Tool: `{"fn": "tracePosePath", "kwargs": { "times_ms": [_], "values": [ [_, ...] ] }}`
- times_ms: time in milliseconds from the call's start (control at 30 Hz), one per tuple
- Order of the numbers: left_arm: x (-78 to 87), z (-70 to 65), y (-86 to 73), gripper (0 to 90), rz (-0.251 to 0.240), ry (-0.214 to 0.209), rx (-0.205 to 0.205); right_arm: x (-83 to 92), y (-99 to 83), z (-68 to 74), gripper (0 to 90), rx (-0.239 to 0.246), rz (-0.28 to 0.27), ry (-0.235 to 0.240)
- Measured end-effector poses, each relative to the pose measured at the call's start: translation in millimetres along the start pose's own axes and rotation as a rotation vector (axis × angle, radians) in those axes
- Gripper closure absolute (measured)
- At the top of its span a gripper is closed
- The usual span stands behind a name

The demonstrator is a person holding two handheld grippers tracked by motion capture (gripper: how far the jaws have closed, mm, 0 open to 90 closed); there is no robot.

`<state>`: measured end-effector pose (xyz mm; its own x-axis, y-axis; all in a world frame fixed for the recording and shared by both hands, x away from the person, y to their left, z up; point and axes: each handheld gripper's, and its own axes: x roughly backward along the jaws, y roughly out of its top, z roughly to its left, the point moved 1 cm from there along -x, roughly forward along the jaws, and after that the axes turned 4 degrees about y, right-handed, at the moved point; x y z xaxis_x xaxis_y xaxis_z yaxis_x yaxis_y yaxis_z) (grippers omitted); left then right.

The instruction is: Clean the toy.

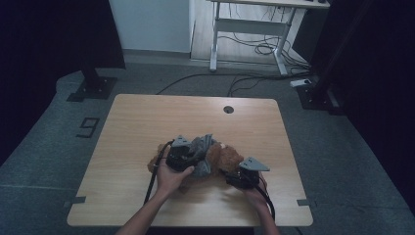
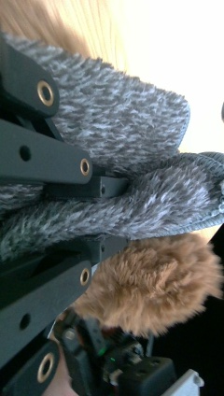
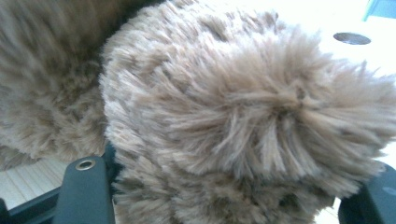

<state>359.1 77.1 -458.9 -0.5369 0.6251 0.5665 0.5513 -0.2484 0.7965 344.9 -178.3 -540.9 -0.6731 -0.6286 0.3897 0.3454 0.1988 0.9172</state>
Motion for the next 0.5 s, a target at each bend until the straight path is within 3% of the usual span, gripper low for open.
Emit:
{"fn": "tracePosePath", "kwargs": {
  "times_ms": [200, 267, 367, 500],
  "values": [
    [30.0, 29.8, -6.1, 77.0, -0.023, 0.108, 0.013, 0.0, -1.6, -1.8, 31.1, -0.013, -0.002, 0.002],
    [37.2, 46.8, -13.0, 76.9, 0.000, 0.127, 0.050, 0.1, -1.8, -2.0, 31.1, -0.013, -0.002, 0.004],
    [42.9, 70.3, -31.0, 76.7, 0.047, 0.106, 0.117, 0.0, -1.7, -1.7, 31.1, -0.008, -0.004, 0.004],
    [46.6, 88.5, -46.9, 76.6, 0.063, 0.077, 0.185, 0.4, -1.6, -1.1, 31.1, -0.007, -0.001, 0.005]
  ]
}}
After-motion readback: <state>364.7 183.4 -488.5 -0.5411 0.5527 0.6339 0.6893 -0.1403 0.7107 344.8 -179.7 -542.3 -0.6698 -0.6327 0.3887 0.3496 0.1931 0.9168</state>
